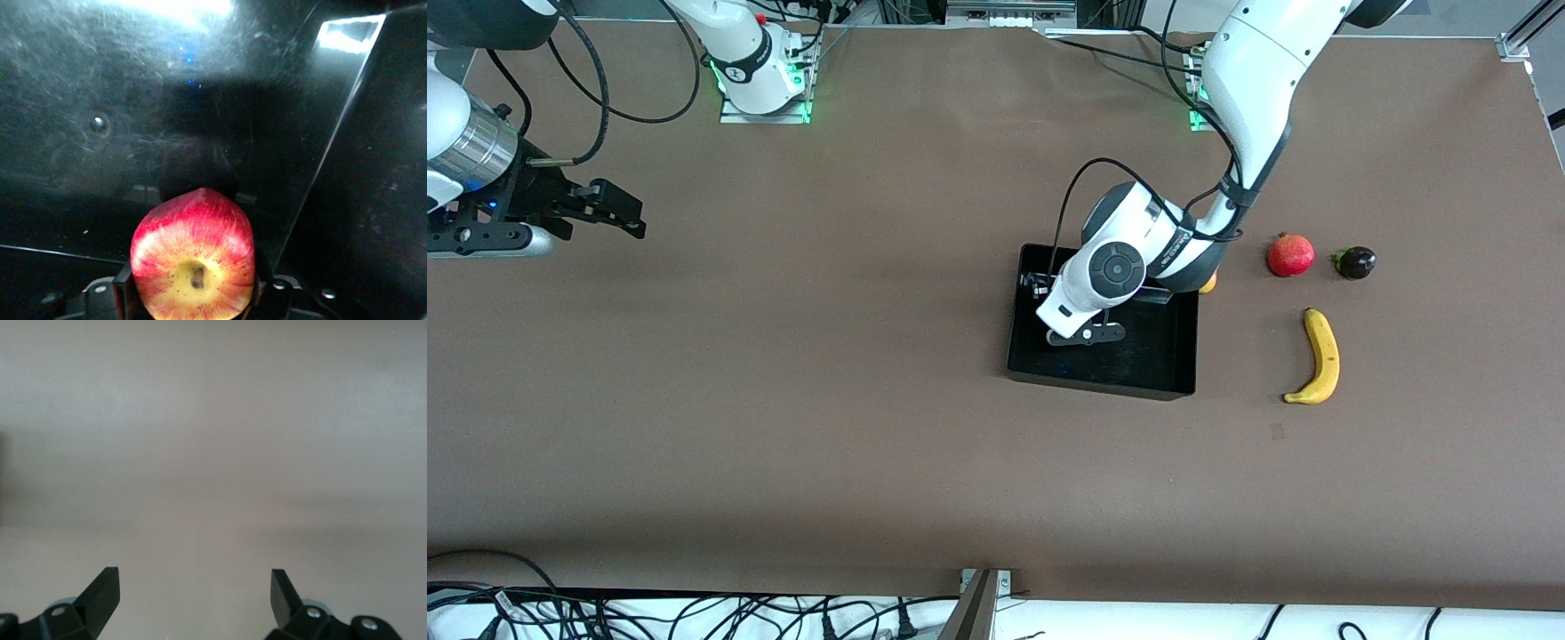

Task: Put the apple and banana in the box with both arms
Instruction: 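Lower the apple into the black box and open the left gripper, then move the left gripper to the yellow banana and grasp it, then lift the banana with the left gripper and carry it over the box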

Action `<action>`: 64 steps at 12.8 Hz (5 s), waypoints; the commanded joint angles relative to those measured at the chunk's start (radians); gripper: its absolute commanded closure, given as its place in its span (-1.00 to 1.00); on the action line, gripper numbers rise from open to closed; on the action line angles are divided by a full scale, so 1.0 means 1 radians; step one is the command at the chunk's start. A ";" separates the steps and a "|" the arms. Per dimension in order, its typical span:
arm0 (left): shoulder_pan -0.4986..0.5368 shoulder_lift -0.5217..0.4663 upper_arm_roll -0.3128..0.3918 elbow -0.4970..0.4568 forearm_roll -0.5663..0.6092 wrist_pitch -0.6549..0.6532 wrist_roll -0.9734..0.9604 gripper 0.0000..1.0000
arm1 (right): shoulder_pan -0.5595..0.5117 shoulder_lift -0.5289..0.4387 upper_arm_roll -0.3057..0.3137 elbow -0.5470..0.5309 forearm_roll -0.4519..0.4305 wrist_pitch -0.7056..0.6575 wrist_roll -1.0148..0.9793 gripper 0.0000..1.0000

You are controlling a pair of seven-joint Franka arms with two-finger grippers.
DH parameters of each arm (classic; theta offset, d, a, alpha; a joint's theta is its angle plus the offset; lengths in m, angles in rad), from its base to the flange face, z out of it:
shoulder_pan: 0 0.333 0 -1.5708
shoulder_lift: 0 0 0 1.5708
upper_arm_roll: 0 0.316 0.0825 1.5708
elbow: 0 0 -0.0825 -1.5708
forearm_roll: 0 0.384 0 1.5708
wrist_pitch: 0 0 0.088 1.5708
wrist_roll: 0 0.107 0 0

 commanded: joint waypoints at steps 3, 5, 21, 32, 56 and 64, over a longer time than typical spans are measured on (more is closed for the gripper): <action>0.015 -0.032 0.014 0.043 0.021 -0.090 -0.046 -1.00 | -0.012 0.012 0.015 0.021 -0.015 -0.006 0.000 -1.00; 0.085 -0.101 0.017 0.090 0.019 -0.191 -0.036 -1.00 | -0.012 0.017 0.015 0.023 -0.013 -0.004 0.000 -1.00; 0.632 -0.029 0.028 0.008 0.430 -0.068 0.792 -1.00 | -0.011 0.023 0.015 0.024 -0.013 -0.004 0.000 -1.00; 0.681 0.025 0.026 -0.009 0.429 -0.009 0.856 0.91 | -0.011 0.023 0.017 0.024 -0.013 -0.006 0.000 -1.00; 0.321 0.132 -0.173 0.345 0.314 -0.480 0.256 1.00 | -0.011 0.023 0.017 0.024 -0.012 -0.004 0.000 -1.00; 0.319 0.175 -0.166 0.333 0.375 -0.408 0.250 -1.00 | -0.009 0.023 0.017 0.024 -0.012 -0.007 0.000 -1.00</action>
